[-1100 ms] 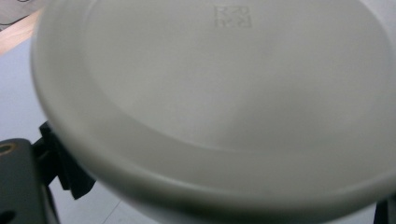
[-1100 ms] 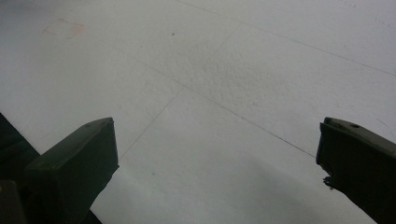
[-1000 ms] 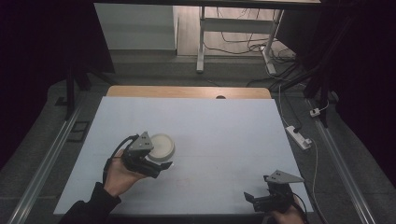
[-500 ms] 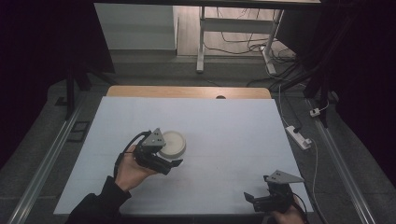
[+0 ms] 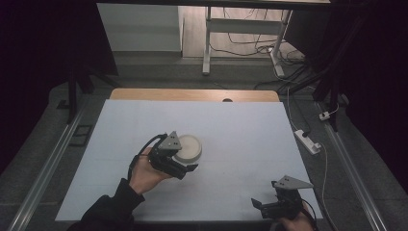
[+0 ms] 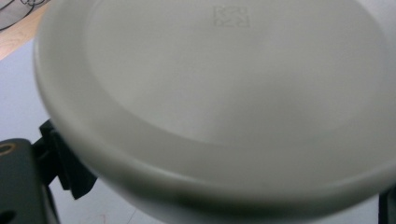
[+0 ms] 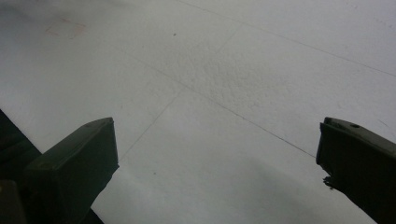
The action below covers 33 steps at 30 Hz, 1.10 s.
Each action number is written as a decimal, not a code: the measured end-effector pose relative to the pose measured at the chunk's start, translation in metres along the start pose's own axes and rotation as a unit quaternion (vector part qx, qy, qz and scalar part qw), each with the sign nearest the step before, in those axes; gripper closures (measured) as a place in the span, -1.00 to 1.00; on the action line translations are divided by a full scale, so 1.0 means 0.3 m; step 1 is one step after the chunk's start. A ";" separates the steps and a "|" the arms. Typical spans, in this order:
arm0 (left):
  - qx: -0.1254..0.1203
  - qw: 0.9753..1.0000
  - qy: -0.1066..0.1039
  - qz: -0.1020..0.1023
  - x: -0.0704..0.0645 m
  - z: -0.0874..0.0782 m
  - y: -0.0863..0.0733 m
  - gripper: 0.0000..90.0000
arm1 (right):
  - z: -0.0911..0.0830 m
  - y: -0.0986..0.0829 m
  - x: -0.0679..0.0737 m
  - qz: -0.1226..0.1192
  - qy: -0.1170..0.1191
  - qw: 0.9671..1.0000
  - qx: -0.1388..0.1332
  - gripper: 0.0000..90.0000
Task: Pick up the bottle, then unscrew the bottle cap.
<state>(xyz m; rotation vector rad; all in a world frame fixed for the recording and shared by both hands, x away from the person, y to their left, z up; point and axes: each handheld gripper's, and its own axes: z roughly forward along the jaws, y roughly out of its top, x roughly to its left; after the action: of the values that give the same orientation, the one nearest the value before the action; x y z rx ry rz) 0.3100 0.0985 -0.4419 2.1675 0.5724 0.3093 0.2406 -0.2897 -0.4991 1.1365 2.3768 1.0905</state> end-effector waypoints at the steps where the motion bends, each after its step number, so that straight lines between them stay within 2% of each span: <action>1: 0.000 1.000 -0.001 0.000 -0.001 0.002 0.002 -0.84 | 0.000 0.000 0.000 0.000 0.000 1.000 0.000 -1.00; 18: 0.003 1.000 -0.009 0.005 -0.004 0.020 0.007 -0.84 | -0.003 0.001 0.006 -0.009 0.001 1.000 -0.004 -1.00; 25: 0.006 1.000 -0.010 0.005 -0.006 0.026 -0.002 -0.84 | -0.012 0.008 0.007 0.001 0.007 1.000 -0.020 -1.00; 33: 0.003 1.000 -0.015 0.007 -0.006 0.026 -0.005 -0.84 | -0.024 0.038 0.029 -0.009 0.020 0.999 -0.041 -1.00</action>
<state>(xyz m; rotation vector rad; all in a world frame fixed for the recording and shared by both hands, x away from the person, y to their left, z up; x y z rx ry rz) 0.3112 0.0932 -0.4479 2.1793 0.5427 0.2812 0.2374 -0.2821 -0.4853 1.0740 2.3440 1.2034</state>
